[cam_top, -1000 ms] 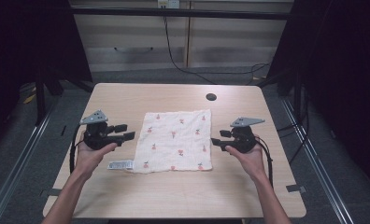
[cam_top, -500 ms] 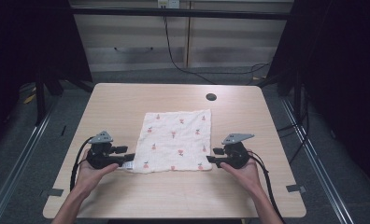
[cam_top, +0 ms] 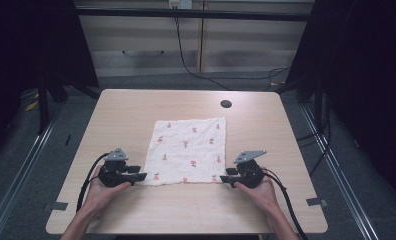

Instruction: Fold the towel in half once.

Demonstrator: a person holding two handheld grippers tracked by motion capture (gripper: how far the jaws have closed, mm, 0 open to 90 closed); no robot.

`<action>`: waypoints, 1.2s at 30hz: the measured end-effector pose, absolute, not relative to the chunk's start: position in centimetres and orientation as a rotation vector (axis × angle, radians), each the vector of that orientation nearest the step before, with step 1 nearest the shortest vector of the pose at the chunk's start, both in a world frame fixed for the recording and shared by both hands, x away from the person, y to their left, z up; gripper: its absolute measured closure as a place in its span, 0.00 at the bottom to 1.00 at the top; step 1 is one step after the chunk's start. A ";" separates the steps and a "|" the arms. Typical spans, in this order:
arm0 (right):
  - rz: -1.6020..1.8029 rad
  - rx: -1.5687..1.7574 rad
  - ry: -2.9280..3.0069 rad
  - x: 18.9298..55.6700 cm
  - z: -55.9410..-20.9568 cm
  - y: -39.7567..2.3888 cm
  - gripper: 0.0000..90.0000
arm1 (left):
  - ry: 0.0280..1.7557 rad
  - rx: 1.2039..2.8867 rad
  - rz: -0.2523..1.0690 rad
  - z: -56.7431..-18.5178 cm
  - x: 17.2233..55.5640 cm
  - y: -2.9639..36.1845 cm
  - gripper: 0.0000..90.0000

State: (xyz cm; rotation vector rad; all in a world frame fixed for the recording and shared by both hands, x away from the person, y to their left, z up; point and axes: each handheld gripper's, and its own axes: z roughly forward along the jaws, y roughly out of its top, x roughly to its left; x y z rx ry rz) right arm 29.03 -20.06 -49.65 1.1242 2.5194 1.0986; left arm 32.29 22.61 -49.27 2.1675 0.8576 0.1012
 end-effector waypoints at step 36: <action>1.091 1.061 2.621 22.6 -49.5 -21.3 0.96 | 0.723 2.228 -0.025 -49.5 24.8 21.0 0.95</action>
